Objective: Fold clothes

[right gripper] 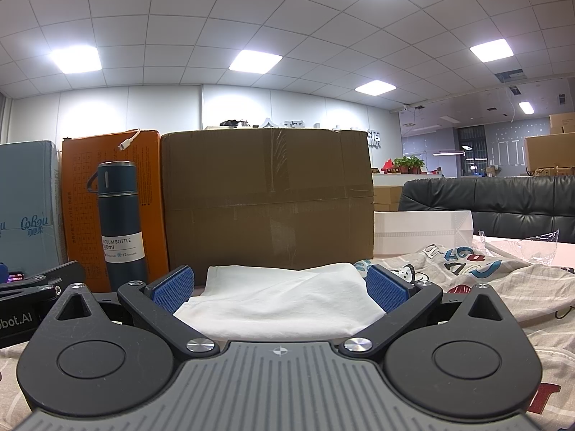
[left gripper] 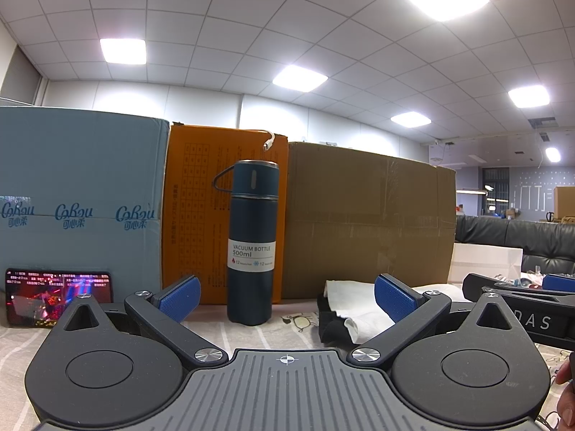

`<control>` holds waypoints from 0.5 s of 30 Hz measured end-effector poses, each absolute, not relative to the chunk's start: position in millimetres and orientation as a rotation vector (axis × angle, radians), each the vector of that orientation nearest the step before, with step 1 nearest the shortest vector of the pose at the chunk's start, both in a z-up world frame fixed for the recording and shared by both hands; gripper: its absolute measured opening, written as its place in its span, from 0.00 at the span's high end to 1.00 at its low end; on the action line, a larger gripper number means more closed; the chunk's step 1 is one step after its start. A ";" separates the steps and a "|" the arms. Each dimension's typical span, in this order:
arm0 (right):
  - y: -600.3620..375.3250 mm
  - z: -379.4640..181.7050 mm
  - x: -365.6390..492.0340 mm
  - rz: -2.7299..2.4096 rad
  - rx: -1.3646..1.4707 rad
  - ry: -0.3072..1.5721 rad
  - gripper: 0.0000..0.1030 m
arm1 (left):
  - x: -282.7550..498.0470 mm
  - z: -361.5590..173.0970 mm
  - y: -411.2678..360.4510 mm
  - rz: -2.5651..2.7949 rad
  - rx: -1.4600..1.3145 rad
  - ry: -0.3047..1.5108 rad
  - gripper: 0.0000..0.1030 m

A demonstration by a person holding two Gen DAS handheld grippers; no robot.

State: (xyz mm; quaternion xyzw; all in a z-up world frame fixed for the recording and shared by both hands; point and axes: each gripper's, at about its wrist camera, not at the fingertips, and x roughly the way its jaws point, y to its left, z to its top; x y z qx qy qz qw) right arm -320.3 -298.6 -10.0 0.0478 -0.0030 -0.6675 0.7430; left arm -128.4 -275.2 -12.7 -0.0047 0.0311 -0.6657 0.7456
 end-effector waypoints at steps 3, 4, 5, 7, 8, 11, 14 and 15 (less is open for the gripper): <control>-298.7 -9.9 -320.3 -1.463 0.104 -0.007 0.00 | -128.2 -12.8 -274.8 -1.457 -0.010 0.068 0.00; -298.8 -9.9 -320.3 -1.463 0.105 -0.006 0.00 | -128.3 -12.7 -274.7 -1.456 -0.011 0.068 0.00; -298.8 -9.9 -320.3 -1.463 0.105 -0.006 0.00 | -128.6 -12.6 -274.5 -1.455 -0.011 0.068 0.00; -299.0 -9.9 -320.5 -1.462 0.104 -0.006 0.00 | -128.6 -12.7 -274.8 -1.456 -0.011 0.068 0.00; -299.1 -9.9 -320.6 -1.461 0.104 -0.006 0.00 | -128.6 -12.7 -274.9 -1.456 -0.011 0.068 0.00; -299.2 -9.9 -320.7 -1.461 0.104 -0.006 0.00 | -128.2 -12.7 -275.1 -1.457 -0.011 0.068 0.00; -299.1 -10.0 -320.6 -1.461 0.104 -0.007 0.00 | -128.0 -12.7 -275.7 -1.457 -0.011 0.068 0.00; -299.2 -9.9 -320.6 -1.461 0.104 -0.007 0.00 | -128.0 -12.7 -275.9 -1.457 -0.010 0.068 0.00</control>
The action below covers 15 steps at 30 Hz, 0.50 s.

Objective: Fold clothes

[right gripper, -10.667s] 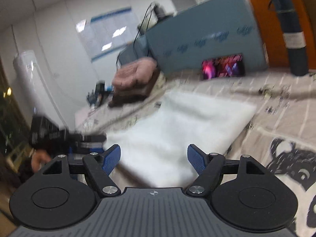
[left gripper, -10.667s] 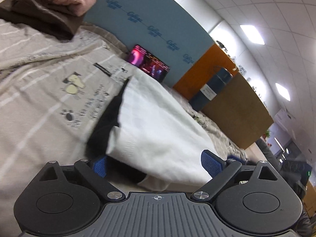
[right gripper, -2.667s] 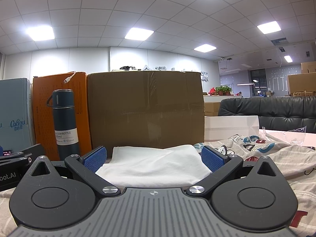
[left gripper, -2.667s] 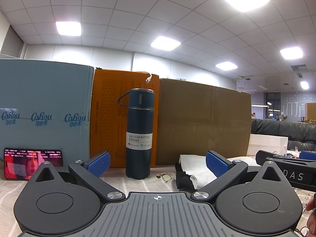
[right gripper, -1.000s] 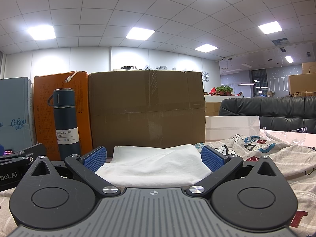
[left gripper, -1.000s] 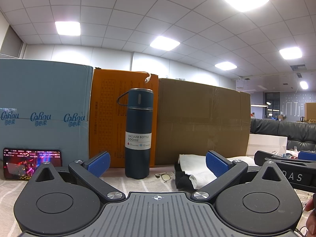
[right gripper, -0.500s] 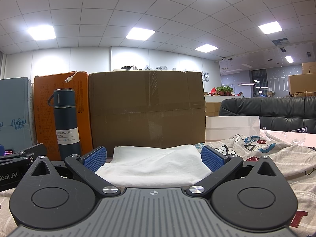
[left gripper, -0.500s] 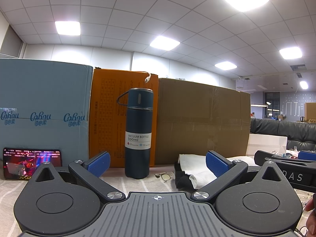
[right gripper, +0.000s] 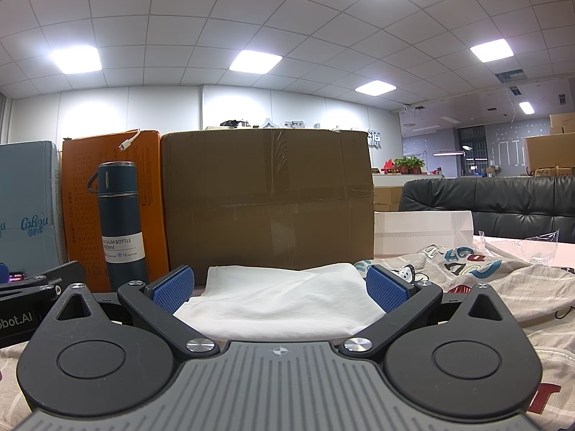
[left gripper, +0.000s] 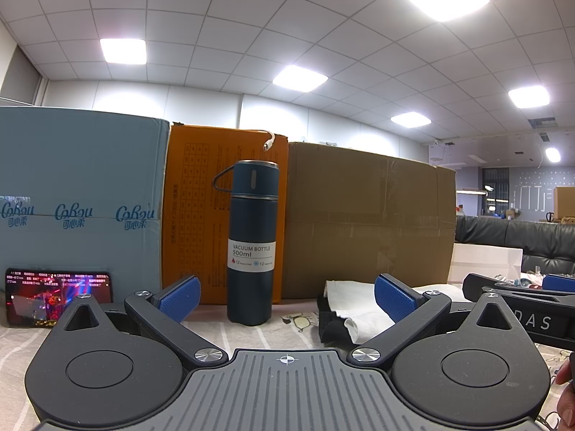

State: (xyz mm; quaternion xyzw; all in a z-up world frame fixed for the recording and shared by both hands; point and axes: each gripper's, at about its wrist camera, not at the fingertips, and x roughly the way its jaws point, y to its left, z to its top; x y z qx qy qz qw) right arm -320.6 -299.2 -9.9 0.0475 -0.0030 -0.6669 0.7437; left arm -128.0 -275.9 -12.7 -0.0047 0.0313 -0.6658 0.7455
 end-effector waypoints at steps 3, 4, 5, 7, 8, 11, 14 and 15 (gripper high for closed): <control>-299.1 -10.0 -320.6 -1.461 0.104 -0.007 0.00 | -128.3 -12.6 -276.6 -1.457 -0.010 0.069 0.00; -299.2 -10.0 -320.6 -1.461 0.104 -0.007 0.00 | -128.6 -12.4 -276.6 -1.457 -0.010 0.068 0.00; -299.3 -10.0 -320.6 -1.461 0.104 -0.006 0.00 | -128.8 -12.4 -276.7 -1.457 -0.010 0.068 0.00; -299.3 -9.9 -320.9 -1.460 0.104 -0.007 0.00 | -128.9 -12.5 -276.9 -1.457 -0.010 0.068 0.00; -299.4 -9.8 -321.0 -1.460 0.104 -0.007 0.00 | -128.8 -12.5 -277.0 -1.457 -0.010 0.068 0.00; -299.2 -9.9 -320.9 -1.460 0.105 -0.007 0.00 | -128.8 -12.4 -276.8 -1.457 -0.011 0.068 0.00; -299.4 -9.9 -320.9 -1.459 0.104 -0.007 0.00 | -128.9 -12.3 -276.8 -1.457 -0.010 0.068 0.00; -299.4 -9.9 -320.9 -1.459 0.104 -0.007 0.00 | -128.9 -12.3 -276.7 -1.457 -0.010 0.068 0.00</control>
